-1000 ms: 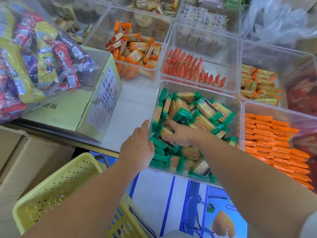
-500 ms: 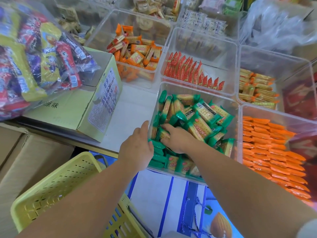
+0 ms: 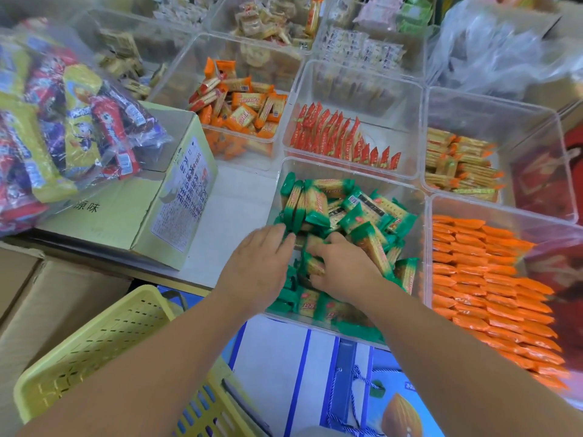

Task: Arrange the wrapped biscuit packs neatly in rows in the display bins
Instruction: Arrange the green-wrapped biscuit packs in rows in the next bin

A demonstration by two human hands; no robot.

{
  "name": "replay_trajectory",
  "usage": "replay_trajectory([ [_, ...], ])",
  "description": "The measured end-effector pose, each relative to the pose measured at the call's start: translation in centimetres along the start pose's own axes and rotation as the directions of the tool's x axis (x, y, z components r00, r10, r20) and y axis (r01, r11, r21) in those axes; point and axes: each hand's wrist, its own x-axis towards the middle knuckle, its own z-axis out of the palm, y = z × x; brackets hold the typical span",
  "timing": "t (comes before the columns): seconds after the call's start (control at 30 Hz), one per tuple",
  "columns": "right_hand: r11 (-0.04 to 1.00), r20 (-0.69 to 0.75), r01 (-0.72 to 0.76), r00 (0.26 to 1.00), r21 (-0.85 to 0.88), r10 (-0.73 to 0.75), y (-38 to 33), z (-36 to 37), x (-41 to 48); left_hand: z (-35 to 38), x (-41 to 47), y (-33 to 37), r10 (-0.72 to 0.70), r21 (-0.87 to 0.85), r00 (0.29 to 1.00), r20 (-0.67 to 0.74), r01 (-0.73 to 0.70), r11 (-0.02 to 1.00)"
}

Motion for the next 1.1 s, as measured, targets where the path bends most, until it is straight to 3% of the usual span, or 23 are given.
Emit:
replay_trajectory([
  [0.07, 0.999, -0.007, -0.004, 1.0, -0.034, 0.004, 0.3, -0.4, -0.4, -0.4, 1.5, 0.4, 0.051, 0.08, 0.987, 0.149, -0.064, 0.995],
  [0.17, 0.999, -0.008, -0.007, 1.0, -0.045, 0.007, 0.6, -0.5, -0.9, -1.0, 3.7, 0.0, -0.041, 0.324, 0.916, 0.399, -0.099, 0.941],
  [0.3, 1.0, 0.01, 0.018, 1.0, -0.026, -0.017, 1.4, -0.2, -1.3, -1.3, 5.7, -0.7, -0.069, 0.466, 0.821, 0.567, -0.251, 0.848],
  [0.5, 0.997, -0.03, 0.039, 0.999, 0.066, -0.037, 2.0, 0.3, -1.6, -1.4, 7.3, 0.5, -0.033, 0.535, 0.792, 0.61, -0.38, 0.755],
  [0.67, 0.996, -0.042, 0.048, 0.998, 0.073, -0.045, 2.2, 0.6, -1.5, -1.4, 7.8, 0.5, -0.036, 0.55, 0.78, 0.624, -0.407, 0.729],
  [0.77, 0.993, -0.052, 0.042, 0.998, 0.11, -0.036, 2.3, 0.7, -1.4, -1.7, 8.0, 0.5, -0.014, 0.501, 0.771, 0.636, -0.399, 0.768],
  [0.93, 0.958, -0.1, 0.035, 0.995, 0.285, -0.006, 2.8, 1.0, -1.4, -1.4, 6.8, 0.7, 0.024, 0.386, 0.838, 0.545, -0.276, 0.881],
  [1.1, 0.883, -0.154, 0.039, 0.987, 0.468, 0.038, 2.9, 0.7, -1.1, -0.2, 3.7, 1.1, -0.015, 0.34, 0.785, 0.619, -0.25, 0.907],
])
